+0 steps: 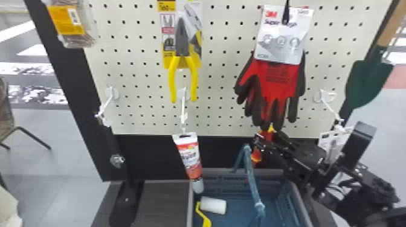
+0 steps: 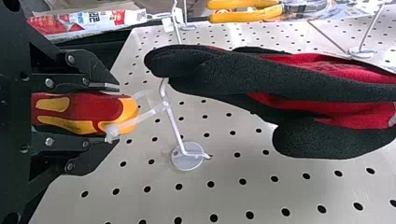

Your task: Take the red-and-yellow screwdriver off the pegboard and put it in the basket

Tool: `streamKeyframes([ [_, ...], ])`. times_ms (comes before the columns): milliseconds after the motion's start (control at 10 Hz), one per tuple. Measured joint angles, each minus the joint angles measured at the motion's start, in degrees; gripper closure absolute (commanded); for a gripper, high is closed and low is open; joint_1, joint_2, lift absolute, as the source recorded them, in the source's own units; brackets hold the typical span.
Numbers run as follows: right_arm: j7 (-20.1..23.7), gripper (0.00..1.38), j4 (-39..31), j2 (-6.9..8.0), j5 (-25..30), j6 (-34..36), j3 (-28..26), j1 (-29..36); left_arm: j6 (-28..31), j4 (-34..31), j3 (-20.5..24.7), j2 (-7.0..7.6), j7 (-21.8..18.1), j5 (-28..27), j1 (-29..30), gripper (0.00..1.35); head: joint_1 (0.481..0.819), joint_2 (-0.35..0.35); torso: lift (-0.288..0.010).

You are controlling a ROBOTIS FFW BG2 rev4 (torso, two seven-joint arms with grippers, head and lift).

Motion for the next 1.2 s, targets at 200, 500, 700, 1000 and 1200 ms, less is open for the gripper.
streamKeyframes([
  [200, 0.0, 1.2, 0.4, 0.0, -0.4, 0.0, 0.0, 0.0, 0.0, 0.0, 0.0, 0.01, 0.0, 0.0, 0.0, 0.18, 0.549, 0.0, -0.1],
  [500, 0.0, 1.2, 0.5, 0.0, -0.5, -0.1, 0.0, 0.0, 0.0, 0.0, 0.0, 0.08, 0.0, 0.1, -0.1, 0.18, 0.549, 0.0, -0.1],
  [700, 0.0, 1.2, 0.5, 0.0, -0.5, -0.1, 0.0, 0.0, 0.0, 0.0, -0.1, 0.08, 0.0, 0.1, -0.1, 0.18, 0.549, 0.0, -0.1],
  [1000, 0.0, 1.2, -0.4, 0.0, -0.6, -0.1, 0.0, 0.0, 0.0, 0.0, -0.1, 0.08, 0.0, 0.1, -0.1, 0.18, 0.549, 0.0, -0.1],
  [1200, 0.0, 1.2, -1.4, 0.0, -0.9, -0.1, 0.0, 0.3, 0.0, 0.0, -0.1, 0.08, 0.0, 0.1, -0.1, 0.19, 0.549, 0.0, -0.1],
])
